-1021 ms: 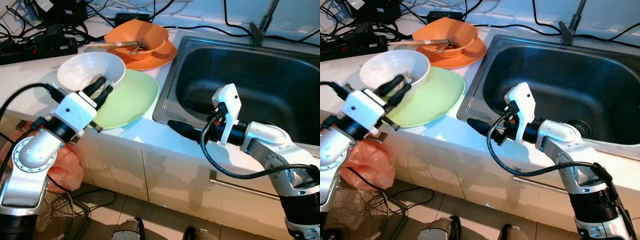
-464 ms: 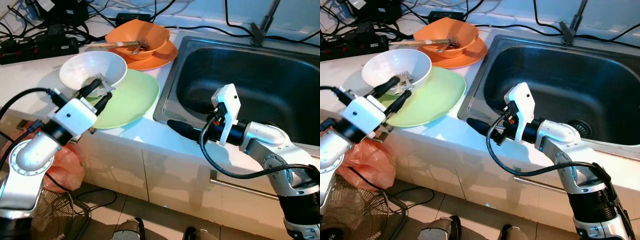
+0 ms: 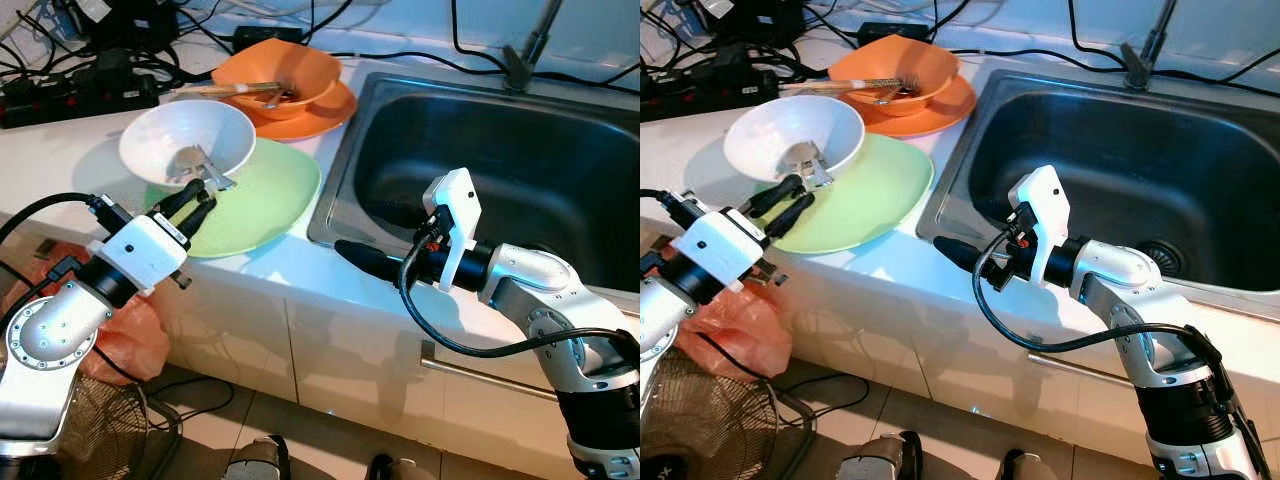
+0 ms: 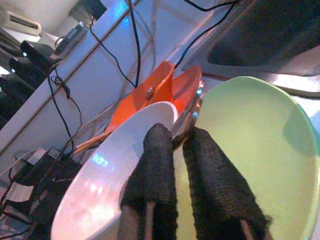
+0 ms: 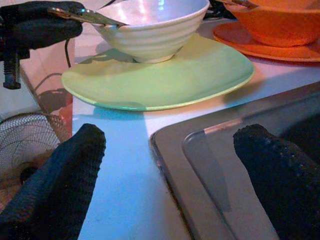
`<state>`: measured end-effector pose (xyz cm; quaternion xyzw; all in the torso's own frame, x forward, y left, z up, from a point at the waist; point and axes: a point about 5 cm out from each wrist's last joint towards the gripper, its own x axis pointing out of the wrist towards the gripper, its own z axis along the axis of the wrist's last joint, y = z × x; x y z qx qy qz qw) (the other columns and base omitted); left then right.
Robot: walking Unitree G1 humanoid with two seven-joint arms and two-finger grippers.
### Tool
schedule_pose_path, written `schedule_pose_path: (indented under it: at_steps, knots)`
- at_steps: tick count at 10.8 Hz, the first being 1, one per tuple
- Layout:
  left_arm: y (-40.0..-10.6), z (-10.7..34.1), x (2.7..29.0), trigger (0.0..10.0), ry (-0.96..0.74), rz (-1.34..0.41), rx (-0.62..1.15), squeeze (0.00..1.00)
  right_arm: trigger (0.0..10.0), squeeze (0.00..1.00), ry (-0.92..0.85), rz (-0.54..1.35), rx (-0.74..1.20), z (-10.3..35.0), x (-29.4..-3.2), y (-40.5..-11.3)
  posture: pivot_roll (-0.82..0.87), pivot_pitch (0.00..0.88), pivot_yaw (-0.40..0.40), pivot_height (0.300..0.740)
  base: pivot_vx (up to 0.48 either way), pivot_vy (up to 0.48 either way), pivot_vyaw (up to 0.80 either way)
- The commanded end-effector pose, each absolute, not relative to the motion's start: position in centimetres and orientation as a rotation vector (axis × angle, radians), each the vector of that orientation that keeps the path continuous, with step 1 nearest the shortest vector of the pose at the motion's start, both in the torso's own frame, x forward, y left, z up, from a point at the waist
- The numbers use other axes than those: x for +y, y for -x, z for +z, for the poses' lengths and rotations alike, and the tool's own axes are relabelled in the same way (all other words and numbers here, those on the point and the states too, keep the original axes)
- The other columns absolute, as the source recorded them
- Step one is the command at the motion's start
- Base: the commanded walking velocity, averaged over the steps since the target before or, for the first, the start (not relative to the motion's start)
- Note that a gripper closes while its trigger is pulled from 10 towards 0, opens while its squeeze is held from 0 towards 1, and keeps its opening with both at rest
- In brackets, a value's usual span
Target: Kitchen organization
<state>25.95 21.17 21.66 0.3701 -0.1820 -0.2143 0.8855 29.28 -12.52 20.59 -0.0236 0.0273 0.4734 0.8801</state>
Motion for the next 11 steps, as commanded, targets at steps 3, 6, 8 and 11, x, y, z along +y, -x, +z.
schedule_pose_path:
  at_steps: [3,6,8,11]
  knots:
    - [-26.1,22.1,21.5,10.0,-0.802,-0.424,-0.388,0.00,10.0,0.00,0.044,0.987,0.060,20.2,-12.4,-29.1,0.17,0.152,0.032,0.740,0.000,0.000,0.00]
    - [-26.2,22.2,21.5,0.0,-0.792,-0.439,-0.395,0.00,10.0,0.00,0.044,0.987,0.062,20.0,-12.2,-29.0,0.17,0.149,0.034,0.740,0.000,0.000,0.00]
    - [-26.1,22.8,21.6,0.0,-0.815,-0.415,-0.425,0.00,10.0,0.00,0.040,0.985,0.062,19.9,-12.2,-29.0,0.17,0.148,0.034,0.740,0.000,0.000,0.00]
    - [-26.2,24.0,22.0,0.0,-0.878,-0.425,-0.434,0.00,10.0,0.00,0.039,0.978,0.066,19.8,-12.4,-29.1,0.17,0.149,0.029,0.740,0.000,0.000,0.00]
